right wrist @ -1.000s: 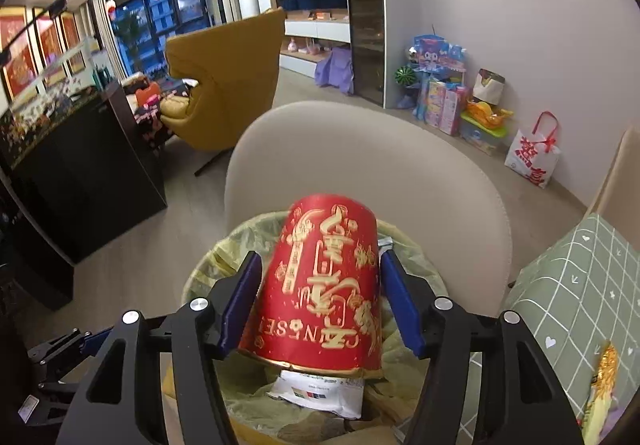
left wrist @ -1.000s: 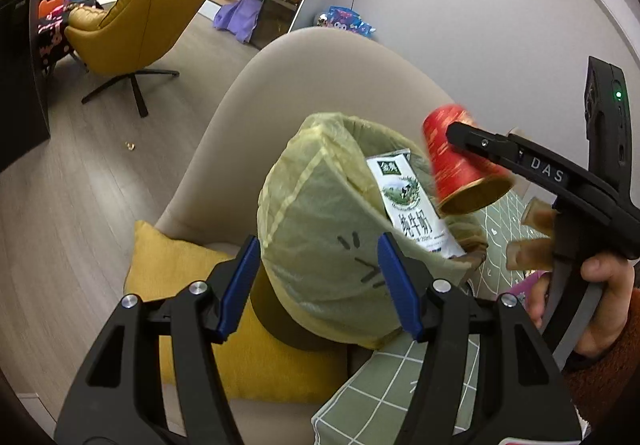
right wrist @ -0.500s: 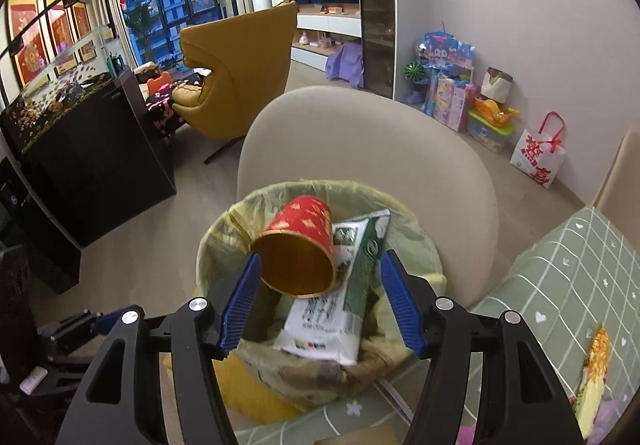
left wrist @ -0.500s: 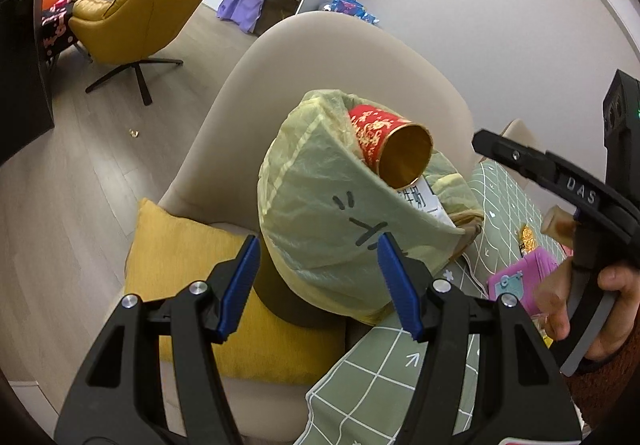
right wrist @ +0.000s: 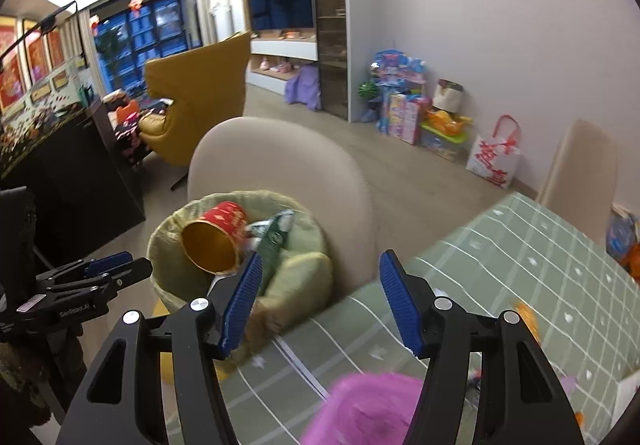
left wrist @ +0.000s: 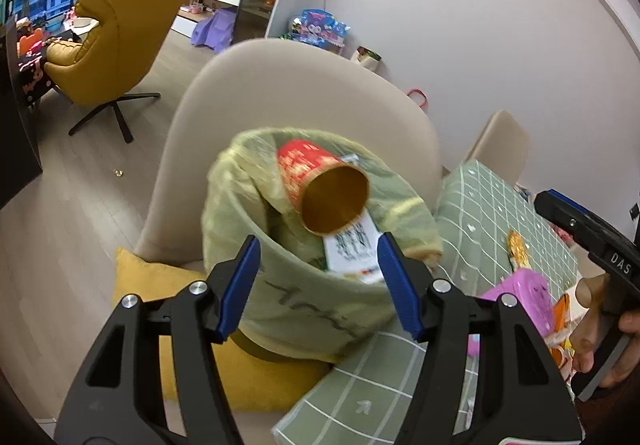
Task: Collect trash
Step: 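Drop the milk carton and red can into the yellow-green trash bag with both grippers, then grasp the pink Kleenex pack with the left gripper while the right gripper grasps the gold snack wrapper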
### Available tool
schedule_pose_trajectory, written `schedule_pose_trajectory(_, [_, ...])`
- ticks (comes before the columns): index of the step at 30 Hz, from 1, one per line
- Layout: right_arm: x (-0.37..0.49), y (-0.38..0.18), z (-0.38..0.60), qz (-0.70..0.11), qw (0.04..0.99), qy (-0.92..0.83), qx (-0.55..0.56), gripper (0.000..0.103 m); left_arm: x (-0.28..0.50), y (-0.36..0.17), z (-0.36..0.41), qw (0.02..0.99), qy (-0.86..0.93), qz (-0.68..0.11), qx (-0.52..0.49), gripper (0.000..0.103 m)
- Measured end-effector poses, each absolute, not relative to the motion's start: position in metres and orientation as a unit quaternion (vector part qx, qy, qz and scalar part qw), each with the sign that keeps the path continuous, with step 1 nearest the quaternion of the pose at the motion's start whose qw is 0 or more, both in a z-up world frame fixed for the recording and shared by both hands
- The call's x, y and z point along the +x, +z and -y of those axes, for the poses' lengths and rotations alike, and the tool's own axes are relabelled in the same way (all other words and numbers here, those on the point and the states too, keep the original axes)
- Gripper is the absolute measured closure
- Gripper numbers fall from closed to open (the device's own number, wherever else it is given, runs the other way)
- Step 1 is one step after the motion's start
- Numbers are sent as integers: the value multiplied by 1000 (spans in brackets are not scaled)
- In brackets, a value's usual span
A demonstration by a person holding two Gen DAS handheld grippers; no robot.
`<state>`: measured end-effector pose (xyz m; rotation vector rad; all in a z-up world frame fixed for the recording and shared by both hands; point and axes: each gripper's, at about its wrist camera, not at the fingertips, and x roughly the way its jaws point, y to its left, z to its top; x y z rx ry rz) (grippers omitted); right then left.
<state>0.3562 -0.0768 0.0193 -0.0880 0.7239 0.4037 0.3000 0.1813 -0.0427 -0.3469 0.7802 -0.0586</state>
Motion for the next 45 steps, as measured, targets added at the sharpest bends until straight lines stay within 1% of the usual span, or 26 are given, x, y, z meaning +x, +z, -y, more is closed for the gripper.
schedule_pose_trajectory(5, [319,14,110,-357,915,187,-27,45,274,-49,-146,899,-63,-408,-145,45])
schedule_pose_trajectory(11, [262,3,144,-361,921,139,-52,45,236,-75,-88,871,-116,-466,-100,45])
schedule_pose_trajectory(19, [206,-16,203,-380,922,70,-8,45,186,-93,-3,830,-185,-521,-75,45])
schedule_pose_trajectory(24, [190,-23,230,-387,921,39,18,45,176,-107,30,818,-188,-541,-54,45])
schedule_pose_trajectory(28, [179,-30,246,-395,918,19,23,45,182,-109,41,825,-176,-534,-51,45])
schedule_pose_trajectory(32, [174,-45,248,-413,910,21,22,45,190,-111,46,842,-154,-517,-18,45])
schedule_pose_trajectory(37, [181,-58,249,-420,907,23,14,45,200,-110,29,851,-133,-508,-10,45])
schedule_pose_trajectory(41, [187,-59,256,-415,909,27,19,45,205,-111,15,852,-127,-507,-23,45])
schedule_pose_trajectory(45, [181,-63,266,-416,909,33,16,45,202,-111,14,835,-164,-521,-73,45])
